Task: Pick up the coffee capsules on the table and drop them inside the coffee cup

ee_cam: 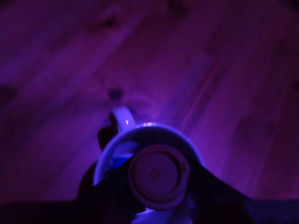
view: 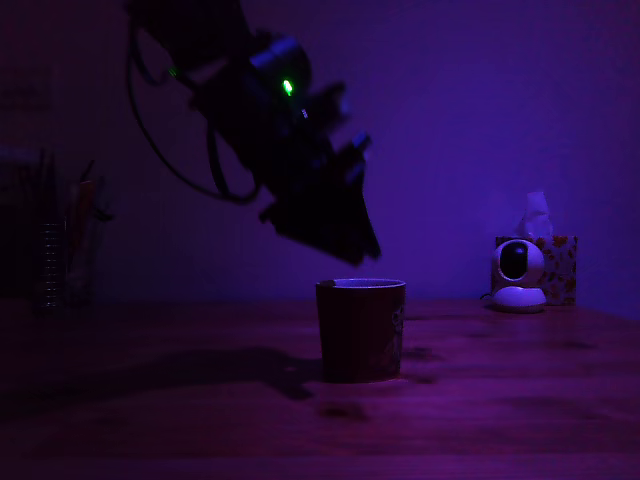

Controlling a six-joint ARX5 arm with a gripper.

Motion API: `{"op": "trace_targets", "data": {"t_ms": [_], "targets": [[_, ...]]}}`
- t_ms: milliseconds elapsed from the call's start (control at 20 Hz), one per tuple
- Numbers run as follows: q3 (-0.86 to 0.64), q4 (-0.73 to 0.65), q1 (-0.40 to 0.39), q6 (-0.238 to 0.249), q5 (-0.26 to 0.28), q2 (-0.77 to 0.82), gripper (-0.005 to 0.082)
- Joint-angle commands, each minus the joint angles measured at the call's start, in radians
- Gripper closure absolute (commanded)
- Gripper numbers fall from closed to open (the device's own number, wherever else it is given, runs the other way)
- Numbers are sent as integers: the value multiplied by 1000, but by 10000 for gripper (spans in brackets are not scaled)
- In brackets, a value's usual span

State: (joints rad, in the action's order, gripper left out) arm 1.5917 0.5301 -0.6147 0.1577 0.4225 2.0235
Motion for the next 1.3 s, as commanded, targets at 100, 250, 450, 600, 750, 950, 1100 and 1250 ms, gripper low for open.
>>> {"op": "trace_targets", "data": {"t_ms": [100,250,450,600,750,950,1100,1250], "targets": [[-2,2,-4,3,-13,20,609],[-2,-1,-4,7,-14,20,609],[-2,-5,-4,7,-14,20,603],[-2,-2,-9,19,-21,20,520],[-2,-1,-16,52,-46,20,307],[-2,8,-29,85,-66,20,233],[-2,16,-30,85,-66,20,233],[-2,32,-29,85,-89,20,234]]}}
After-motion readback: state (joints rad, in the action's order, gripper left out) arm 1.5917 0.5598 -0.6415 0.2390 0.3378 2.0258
